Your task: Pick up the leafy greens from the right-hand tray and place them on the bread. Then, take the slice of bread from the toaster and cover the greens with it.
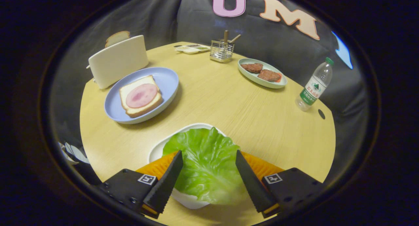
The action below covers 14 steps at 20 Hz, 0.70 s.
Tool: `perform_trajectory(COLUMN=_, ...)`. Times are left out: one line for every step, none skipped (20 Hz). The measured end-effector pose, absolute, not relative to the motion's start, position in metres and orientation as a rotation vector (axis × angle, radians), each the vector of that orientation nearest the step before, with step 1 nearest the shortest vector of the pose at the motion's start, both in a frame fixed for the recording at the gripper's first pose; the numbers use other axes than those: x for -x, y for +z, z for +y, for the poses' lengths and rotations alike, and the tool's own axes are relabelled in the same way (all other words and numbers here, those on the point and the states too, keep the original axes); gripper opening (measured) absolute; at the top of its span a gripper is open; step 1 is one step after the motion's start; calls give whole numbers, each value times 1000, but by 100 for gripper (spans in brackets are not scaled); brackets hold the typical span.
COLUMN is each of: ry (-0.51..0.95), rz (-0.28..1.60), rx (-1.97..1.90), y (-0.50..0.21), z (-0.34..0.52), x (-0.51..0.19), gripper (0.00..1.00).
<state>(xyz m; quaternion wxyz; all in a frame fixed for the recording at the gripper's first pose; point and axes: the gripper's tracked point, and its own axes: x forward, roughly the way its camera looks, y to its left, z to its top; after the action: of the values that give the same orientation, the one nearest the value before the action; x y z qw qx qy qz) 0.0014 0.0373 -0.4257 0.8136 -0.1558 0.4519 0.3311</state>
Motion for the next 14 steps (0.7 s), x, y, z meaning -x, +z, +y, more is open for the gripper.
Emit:
perform_trajectory(ry=711, rz=970, rx=327, y=-426, z=38, x=0, gripper=98)
perform_trajectory(ry=711, rz=973, rx=316, y=-427, z=39, x=1, gripper=95)
perform_trajectory(ry=709, rz=976, rx=309, y=-427, z=39, x=1, gripper=92)
perform_trajectory(ry=705, rz=984, rx=294, y=-429, z=39, x=3, gripper=89)
perform_trajectory(ry=701, rz=995, rx=275, y=-430, z=40, x=5, gripper=86)
perform_trajectory(ry=697, rz=1008, rx=249, y=-430, z=41, x=7, gripper=83)
perform_trajectory(ry=694, rz=1024, rx=219, y=-431, z=43, x=11, gripper=80)
perform_trajectory(ry=686, rz=1018, rx=209, y=-432, z=44, x=9, gripper=77)
perform_trajectory(ry=686, rz=1018, rx=217, y=-431, z=43, x=11, gripper=74)
perform_trajectory(ry=687, rz=1016, rx=219, y=-431, z=45, x=12, gripper=71)
perform_trajectory(ry=686, rz=1021, rx=218, y=-431, z=45, x=13, gripper=71)
perform_trajectory(ry=684, rz=1025, rx=216, y=-431, z=45, x=14, gripper=71)
perform_trajectory(ry=683, rz=1025, rx=216, y=-431, z=45, x=14, gripper=71)
perform_trajectory(ry=682, rz=1031, rx=218, y=-431, z=45, x=15, gripper=71)
